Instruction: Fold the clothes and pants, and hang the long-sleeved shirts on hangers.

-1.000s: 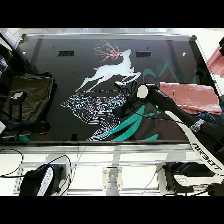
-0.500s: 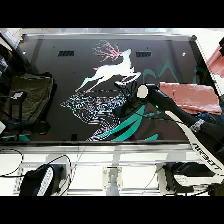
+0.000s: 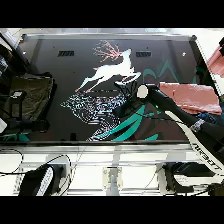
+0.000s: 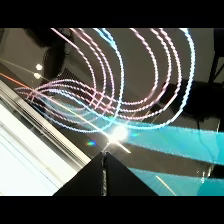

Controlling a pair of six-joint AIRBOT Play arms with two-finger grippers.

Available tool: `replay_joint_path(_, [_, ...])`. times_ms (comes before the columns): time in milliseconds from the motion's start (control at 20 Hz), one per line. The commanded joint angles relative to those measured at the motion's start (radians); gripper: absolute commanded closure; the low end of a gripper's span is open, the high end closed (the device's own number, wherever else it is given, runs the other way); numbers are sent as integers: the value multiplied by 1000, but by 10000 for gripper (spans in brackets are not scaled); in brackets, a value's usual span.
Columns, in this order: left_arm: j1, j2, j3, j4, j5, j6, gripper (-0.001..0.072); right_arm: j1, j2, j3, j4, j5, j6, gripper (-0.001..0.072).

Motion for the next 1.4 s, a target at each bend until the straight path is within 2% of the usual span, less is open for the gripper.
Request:
replay_joint_path(0, [1,-24,-1,126,50,21,62,1,-1,0,0,-8,0,685])
replay_joint_path(100, [1,-73,-1,321,187,75,61,1,-1,0,0,-26,0,685])
replay_joint_path(250, [14,-181,-1,584,326,76,61,1,-1,0,0,-46,0,685])
replay_joint_path(450, [97,-363,-1,726,401,41,62,1,-1,0,0,-45,1,685])
replay_joint_path(650, [157,-483,-1,751,452,34,68,1,-1,0,0,-43,1,686])
replay_joint_path(850, [152,-512,0,721,543,34,69,1,-1,0,2,-43,2,685])
replay_joint_path(900, [152,-512,0,690,541,35,73,1,-1,0,2,-43,2,685])
replay_joint_path(950, [152,-511,0,643,533,35,107,1,-1,0,2,-44,2,685])
replay_joint_path(1050, [148,-511,0,561,531,80,115,1,-1,0,2,-47,2,685])
replay_joint_path(1150, [124,-511,0,555,530,119,115,1,-1,0,3,-46,2,685])
replay_joint_path(1350, [83,-511,0,554,510,122,115,1,-1,0,3,-47,2,685])
